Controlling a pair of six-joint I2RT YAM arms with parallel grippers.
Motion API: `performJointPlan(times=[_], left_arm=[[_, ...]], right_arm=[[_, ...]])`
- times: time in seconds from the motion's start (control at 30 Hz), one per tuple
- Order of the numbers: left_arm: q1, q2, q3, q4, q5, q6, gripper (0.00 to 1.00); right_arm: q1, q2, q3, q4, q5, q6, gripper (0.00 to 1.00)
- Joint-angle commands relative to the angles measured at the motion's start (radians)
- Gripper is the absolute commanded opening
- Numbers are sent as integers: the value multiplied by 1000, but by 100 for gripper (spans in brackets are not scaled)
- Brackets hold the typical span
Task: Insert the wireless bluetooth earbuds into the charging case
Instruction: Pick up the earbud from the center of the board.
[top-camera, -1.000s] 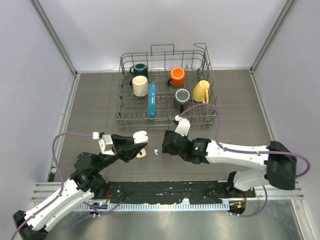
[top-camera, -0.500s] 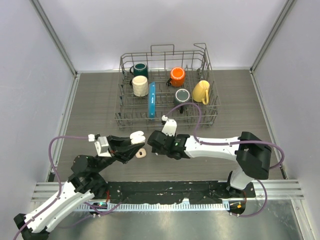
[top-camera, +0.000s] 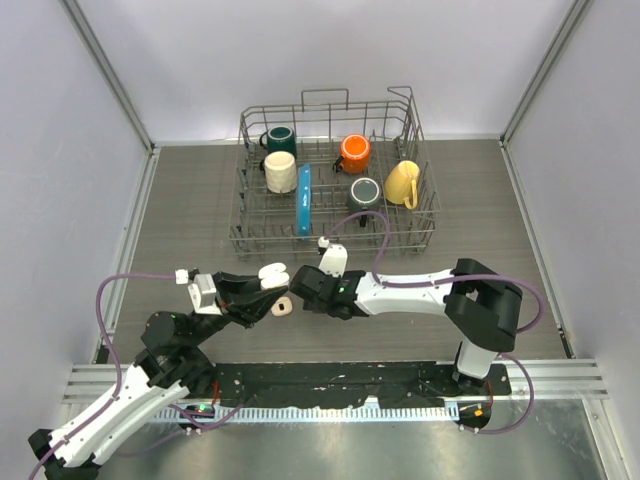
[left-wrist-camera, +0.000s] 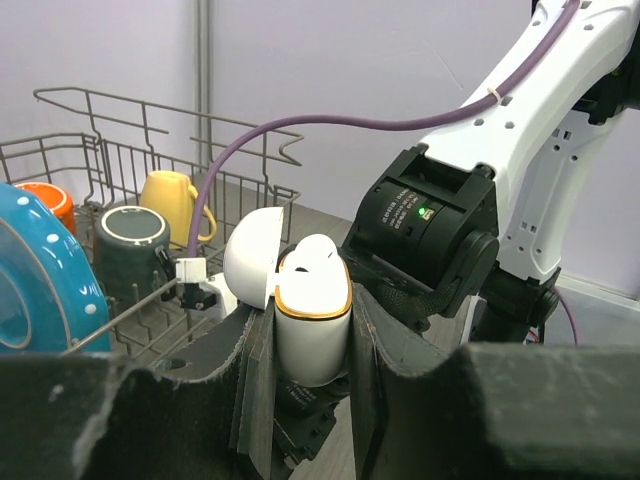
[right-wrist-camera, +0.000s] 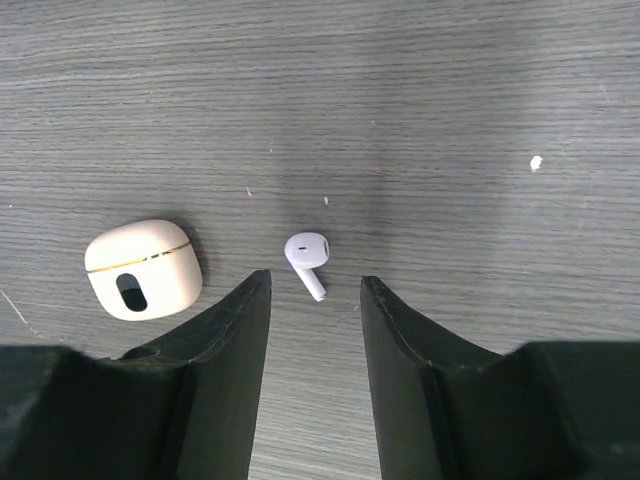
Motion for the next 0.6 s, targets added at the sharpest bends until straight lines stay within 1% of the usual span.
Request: performJointPlan(times=[0.0,0.4,0.57], left_arm=[[2,-13,0,7,-18,7,0],[2,-14,3,0,-20,9,0],[1,-3,2,10,-23,10,0]], right_arm=[[-2,25,49,55,-11,-2,46],[-16,68,48,61,0,-10,41],[-19,85,48,64,-5,-11,40]])
